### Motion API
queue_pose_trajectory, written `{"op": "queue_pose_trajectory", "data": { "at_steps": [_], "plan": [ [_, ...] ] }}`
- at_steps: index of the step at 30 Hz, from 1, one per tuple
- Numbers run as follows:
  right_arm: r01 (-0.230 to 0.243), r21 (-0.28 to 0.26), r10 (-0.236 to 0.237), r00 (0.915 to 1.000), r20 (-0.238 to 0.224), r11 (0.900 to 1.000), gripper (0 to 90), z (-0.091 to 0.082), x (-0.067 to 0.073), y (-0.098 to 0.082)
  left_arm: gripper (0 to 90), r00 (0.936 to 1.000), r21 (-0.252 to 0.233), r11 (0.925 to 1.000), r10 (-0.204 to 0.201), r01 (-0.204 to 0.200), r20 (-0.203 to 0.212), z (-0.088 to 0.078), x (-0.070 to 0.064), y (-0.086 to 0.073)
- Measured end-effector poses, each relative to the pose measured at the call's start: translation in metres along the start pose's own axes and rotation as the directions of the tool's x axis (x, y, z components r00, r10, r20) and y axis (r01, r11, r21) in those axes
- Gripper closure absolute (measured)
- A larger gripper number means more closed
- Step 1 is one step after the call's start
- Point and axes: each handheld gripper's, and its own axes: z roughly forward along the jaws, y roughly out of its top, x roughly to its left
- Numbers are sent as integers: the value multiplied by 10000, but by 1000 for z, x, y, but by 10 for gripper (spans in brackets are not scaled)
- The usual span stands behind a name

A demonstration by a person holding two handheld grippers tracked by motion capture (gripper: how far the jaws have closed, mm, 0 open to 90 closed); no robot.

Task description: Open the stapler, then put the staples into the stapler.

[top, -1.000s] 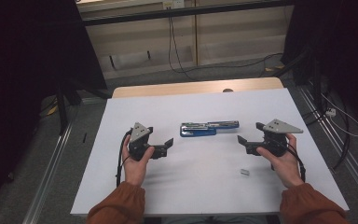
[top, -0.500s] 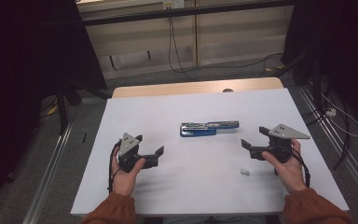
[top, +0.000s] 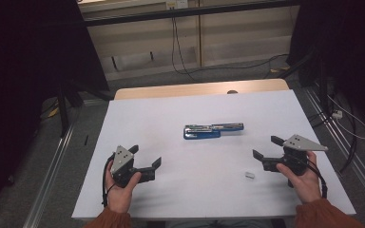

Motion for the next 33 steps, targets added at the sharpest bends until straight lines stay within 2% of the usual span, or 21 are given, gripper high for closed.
{"op": "queue_pose_trajectory", "data": {
  "at_steps": [1, 3, 7, 10, 13, 15, 18, 21, 23, 26, 30, 33],
  "plan": [
    [30, -10, -30, 10000, -13, 10000, 111, -1, 0, 0, 50, 10000, 95, 9999, 90, -90, 2, 1, 1, 1],
    [22, 24, -22, 9998, 197, 10000, 130, -3, -2, 0, 51, 9999, -15, 10000, -98, 98, -22, 1, 3, 2],
    [-128, 262, 126, 9999, 86, 9996, 123, -5, -4, -1, 51, 9998, -46, 9999, -130, 129, -124, 0, 4, 0],
    [-105, 353, 107, 9999, -71, 9993, 112, -6, -2, 0, 50, 9999, 35, 9999, -127, 127, -82, 0, 5, -1],
    [17, 769, 9, 9995, -328, 9970, 92, -3, 0, 2, 50, 9999, 128, 9998, -129, 129, -6, 0, 6, -3],
    [51, 989, 0, 9986, -521, 9951, 91, -1, 3, 3, 50, 9983, 129, 9983, -564, 563, 137, 0, 8, -5],
    [252, 1260, -162, 9973, -719, 9917, 92, 1, 6, 5, 50, 9991, 286, 9987, -433, 433, 15, -4, 8, -7],
    [253, 1417, -102, 9943, -1060, 9896, 121, 3, 8, 9, 45, 9993, 176, 9991, -384, 384, -16, -9, 4, -8],
    [333, 1643, -99, 9900, -1410, 9859, 120, 5, 9, 11, 43, 9995, 189, 9993, -313, 313, 15, -13, 3, -8],
    [600, 2006, -279, 9868, -1594, 9778, 115, 8, 11, 11, 43, 9998, 168, 9997, -178, 178, -3, -18, 1, -9],
    [550, 2321, -119, 9830, -1832, 9711, 117, 8, 12, 13, 43, 9997, 90, 9996, -258, 258, -44, -20, 0, -9],
    [537, 2835, 61, 9785, -2059, 9575, 117, 11, 12, 15, 43, 9994, 86, 9994, -339, 340, -112, -20, 1, -10]
  ]
}}
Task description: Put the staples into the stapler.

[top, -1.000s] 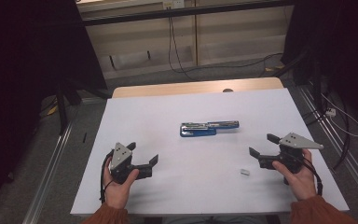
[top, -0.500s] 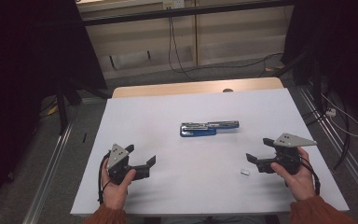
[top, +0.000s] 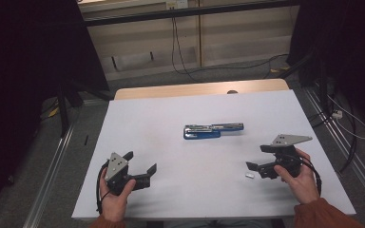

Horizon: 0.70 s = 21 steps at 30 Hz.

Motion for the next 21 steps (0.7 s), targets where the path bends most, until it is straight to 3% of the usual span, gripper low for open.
{"op": "queue_pose_trajectory", "data": {
  "at_steps": [4, 7, 9, 10, 11, 15, 19, 21],
  "plan": [
    [-173, 644, 198, 9990, -390, 9978, 115, 4, -1, 2, 45, 9996, 103, 9996, -273, 274, -59, 6, 0, -1],
    [-190, 863, 241, 9980, -582, 9961, 121, 7, -2, 2, 46, 9998, 154, 9997, -183, 182, 36, 8, -1, 0],
    [228, 1460, -178, 9992, -351, 9890, 110, 12, 1, 2, 46, 9999, 179, 9998, -74, 71, 141, 10, -2, 0],
    [228, 1460, -178, 9992, -351, 9890, 110, 12, 1, 2, 47, 9999, 179, 9998, -74, 71, 141, 10, -2, 0],
    [631, 1613, -559, 9972, -488, 9849, 81, 14, 2, 1, 47, 9999, 193, 9998, -24, 22, 117, 10, -3, 1],
    [722, 1717, -611, 9957, -693, 9825, 68, 15, 0, 1, 45, 10000, 148, 9999, -87, 87, 26, 9, -2, 0],
    [937, 1961, -823, 9945, -655, 9761, 125, 14, -1, 2, 45, 9997, 103, 9997, -211, 212, -85, 9, 0, 0],
    [1052, 2189, -856, 9916, -973, 9701, 204, 13, -1, 2, 45, 9997, 63, 9997, -236, 237, -93, 9, 0, 0]
  ]
}}
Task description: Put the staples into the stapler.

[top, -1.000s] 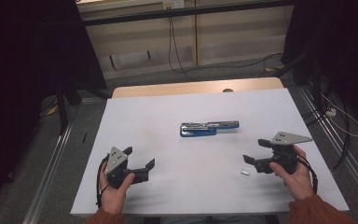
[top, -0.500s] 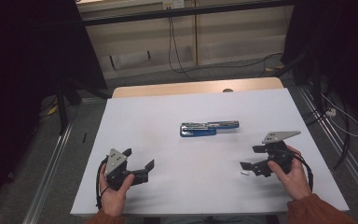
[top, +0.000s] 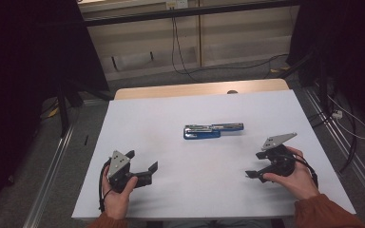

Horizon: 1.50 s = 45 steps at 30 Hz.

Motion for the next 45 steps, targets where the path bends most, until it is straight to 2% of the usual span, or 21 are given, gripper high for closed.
{"op": "queue_pose_trajectory", "data": {
  "at_steps": [2, 4, 9, 10, 11, 12, 13, 18, 19, 23, 25, 26, 28, 31, 43, 45],
  "plan": [
    [74, 90, -74, 10000, -7, 9999, 236, 1, 0, 0, 44, 9999, 90, 9999, 111, -111, 23, 0, 0, 0],
    [79, 228, -74, 9998, -190, 9997, 280, 1, 0, -1, 44, 9999, 114, 9999, 99, -99, 26, 0, -1, 0],
    [397, 623, -384, 9990, -214, 9973, 366, 1, 4, 2, 44, 9999, 120, 9999, 114, -115, 91, 0, -1, 0],
    [551, 856, -535, 9983, -214, 9948, 382, 1, 6, 4, 45, 9999, 107, 9999, 103, -104, 61, 0, -1, 0],
    [551, 856, -535, 9983, -214, 9948, 382, 1, 6, 4, 44, 9999, 107, 9999, 103, -104, 61, 0, -1, 0],
    [751, 1131, -731, 9971, -220, 9907, 458, 2, 7, 5, 45, 9999, 106, 9999, 89, -90, 59, 0, -1, 0],
    [797, 1231, -776, 9967, -221, 9892, 457, 3, 8, 5, 45, 10000, 126, 9999, 77, -78, 36, 0, -1, 0],
    [817, 1342, -786, 9965, -281, 9876, 483, 5, 7, 5, 45, 9999, 145, 9999, 81, -83, 123, 1, -1, 0],
    [855, 1367, -821, 9962, -302, 9869, 529, 6, 7, 5, 45, 9999, 116, 9999, 42, -44, 129, 1, -1, 0],
    [1016, 1576, -950, 9943, -490, 9823, 601, 7, 6, 6, 44, 9999, 141, 9999, 88, -89, 105, 1, -1, 0],
    [1027, 1607, -951, 9940, -539, 9816, 614, 7, 7, 7, 45, 9999, 164, 9998, 89, -90, 89, 1, -1, 0],
    [1183, 1756, -1099, 9923, -572, 9773, 633, 8, 7, 7, 45, 9999, 161, 9998, 83, -85, 87, 1, -1, 0],
    [1165, 1797, -1072, 9924, -608, 9768, 644, 9, 8, 7, 45, 9999, 164, 9998, 92, -94, 108, 1, -1, 0],
    [1367, 1988, -1256, 9898, -675, 9705, 665, 12, 9, 7, 45, 9996, 243, 9995, 214, -218, 165, 1, -1, 0],
    [1481, 2005, -1446, 9890, -320, 9684, 719, 14, 14, 6, 45, 9997, 233, 9995, 186, -190, 179, 3, -3, 0],
    [1421, 2067, -1395, 9898, -274, 9680, 757, 14, 14, 8, 45, 9996, 267, 9995, 185, -191, 201, 3, -2, 0]
  ]
}}
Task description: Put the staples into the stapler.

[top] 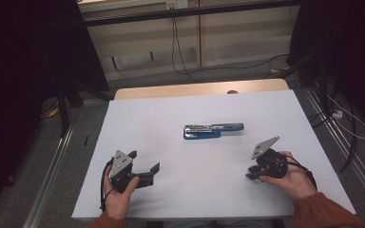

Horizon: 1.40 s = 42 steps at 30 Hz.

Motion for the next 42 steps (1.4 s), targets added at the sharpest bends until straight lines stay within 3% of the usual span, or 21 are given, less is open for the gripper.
{"op": "queue_pose_trajectory", "data": {
  "at_steps": [19, 30, 42],
  "plan": [
    [-140, 2, 140, 9996, 244, 9999, 792, 0, 2, 1, 45, 10000, 47, 10000, 15, -15, 52, 0, 1, 0],
    [-486, -509, 478, 9987, -170, 9975, 792, -2, -4, -2, 45, 10000, 47, 10000, 0, 0, 40, 0, 1, 0],
    [-637, -1229, 660, 9977, 152, 9904, 792, -10, -10, -4, 45, 10000, 48, 10000, -49, 49, 38, 0, 1, 0]
  ]
}}
